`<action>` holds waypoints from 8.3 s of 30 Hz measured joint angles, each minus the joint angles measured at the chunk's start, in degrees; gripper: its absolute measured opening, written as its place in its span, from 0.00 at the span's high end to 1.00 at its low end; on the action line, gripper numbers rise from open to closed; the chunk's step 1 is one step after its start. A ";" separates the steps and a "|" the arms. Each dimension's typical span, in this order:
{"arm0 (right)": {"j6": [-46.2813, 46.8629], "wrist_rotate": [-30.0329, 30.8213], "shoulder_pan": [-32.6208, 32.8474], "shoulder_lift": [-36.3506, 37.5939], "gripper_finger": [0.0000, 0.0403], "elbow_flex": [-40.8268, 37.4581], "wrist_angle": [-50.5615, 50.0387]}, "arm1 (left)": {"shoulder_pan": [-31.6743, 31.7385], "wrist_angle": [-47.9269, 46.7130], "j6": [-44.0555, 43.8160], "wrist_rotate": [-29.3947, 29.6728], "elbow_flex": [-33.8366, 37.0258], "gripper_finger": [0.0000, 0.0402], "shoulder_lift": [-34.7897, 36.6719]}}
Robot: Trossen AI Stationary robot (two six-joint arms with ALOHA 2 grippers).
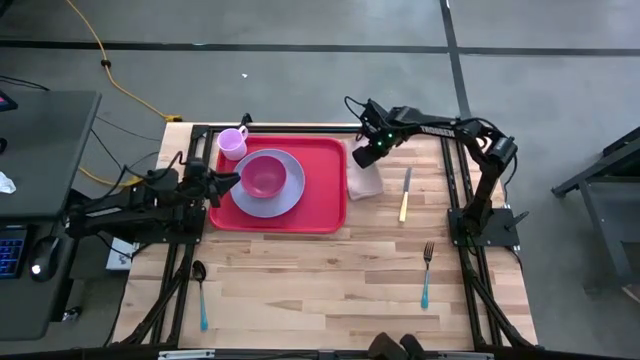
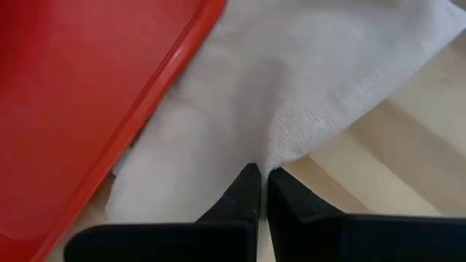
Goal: Set up tray
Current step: Put the white table napkin on the red serving tray to the right of the purple plate
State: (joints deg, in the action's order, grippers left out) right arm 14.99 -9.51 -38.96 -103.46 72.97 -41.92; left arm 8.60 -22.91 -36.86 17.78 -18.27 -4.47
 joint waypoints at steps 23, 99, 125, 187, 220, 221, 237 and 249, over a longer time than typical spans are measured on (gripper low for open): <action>-4.70 1.55 2.42 0.07 1.00 20.64 -13.95 | -0.01 -12.85 -10.12 -1.20 0.51 0.66 -0.04; 34.83 5.94 22.65 -0.72 1.00 4.00 13.81 | 0.00 -23.49 -9.97 -3.22 0.45 0.66 -0.07; 17.60 7.77 18.77 -4.20 1.00 4.00 10.86 | 0.00 -22.55 -10.17 -3.25 0.42 0.66 -0.04; 29.93 2.22 13.61 -6.86 1.00 4.02 9.58 | 0.00 -20.49 -9.97 -1.84 0.45 0.66 -0.04; 35.80 1.54 17.33 -11.19 1.00 4.00 15.73 | 0.01 -20.49 -9.97 -1.76 0.49 0.66 -0.04; 35.17 1.50 17.33 -11.19 1.00 4.02 15.81 | 0.01 -20.51 -9.97 -1.93 0.49 0.66 -0.04; 31.47 -2.90 14.99 -10.75 0.92 4.00 16.17 | 0.01 -20.50 -9.97 -2.47 0.49 0.66 -0.04; 32.58 -4.81 15.01 -10.75 0.77 4.00 16.14 | 0.00 -20.51 -9.97 -2.54 0.49 0.66 -0.04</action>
State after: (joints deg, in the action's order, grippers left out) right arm 47.57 -14.32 -23.95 -114.21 76.97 -25.78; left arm 8.60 -43.42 -46.83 15.25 -17.78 -4.51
